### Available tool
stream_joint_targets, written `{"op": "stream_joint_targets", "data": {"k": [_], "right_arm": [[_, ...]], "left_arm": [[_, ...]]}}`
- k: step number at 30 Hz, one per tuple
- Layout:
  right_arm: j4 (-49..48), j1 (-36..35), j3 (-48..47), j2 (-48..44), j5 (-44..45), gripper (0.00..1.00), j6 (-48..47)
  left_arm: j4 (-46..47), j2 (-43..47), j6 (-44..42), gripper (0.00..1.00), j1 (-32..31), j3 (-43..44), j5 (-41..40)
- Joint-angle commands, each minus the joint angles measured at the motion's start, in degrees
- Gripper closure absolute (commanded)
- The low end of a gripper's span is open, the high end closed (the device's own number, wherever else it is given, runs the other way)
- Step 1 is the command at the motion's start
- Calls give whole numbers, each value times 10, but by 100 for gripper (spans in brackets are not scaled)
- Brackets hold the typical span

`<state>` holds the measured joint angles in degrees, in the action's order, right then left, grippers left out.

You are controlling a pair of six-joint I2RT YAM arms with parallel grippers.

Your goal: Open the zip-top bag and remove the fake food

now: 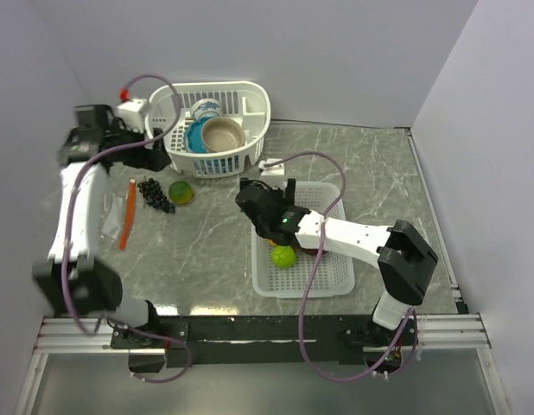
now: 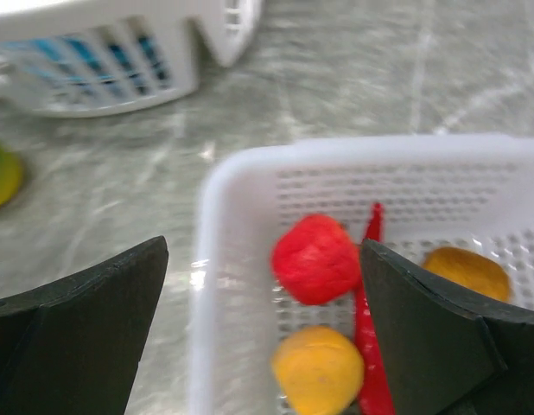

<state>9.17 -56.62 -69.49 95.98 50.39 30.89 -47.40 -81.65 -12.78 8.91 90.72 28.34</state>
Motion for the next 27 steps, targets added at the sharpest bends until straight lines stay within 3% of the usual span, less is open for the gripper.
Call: {"op": "stream_joint_targets", "data": {"k": [1,6,16,23,27], "right_arm": [[-108,-29,-67,15,-31,0,-104],[-152,-43,-119,65,-76,0,-146],[-219,-49,-208,188,-166,0,-176],[-168,-37,-389,350,-185,0,-175],[-176,-24,-397,370,-206,0,-156]], "left_arm": [[121,-122,79,3,1,-24,-63],[191,-191,108,3,20,-29,-72],[303,-244,56,3,51,-101,-141],[291,-367,64,3,70,-42,-173],[277,-395,62,3,52,-26,-173]]}}
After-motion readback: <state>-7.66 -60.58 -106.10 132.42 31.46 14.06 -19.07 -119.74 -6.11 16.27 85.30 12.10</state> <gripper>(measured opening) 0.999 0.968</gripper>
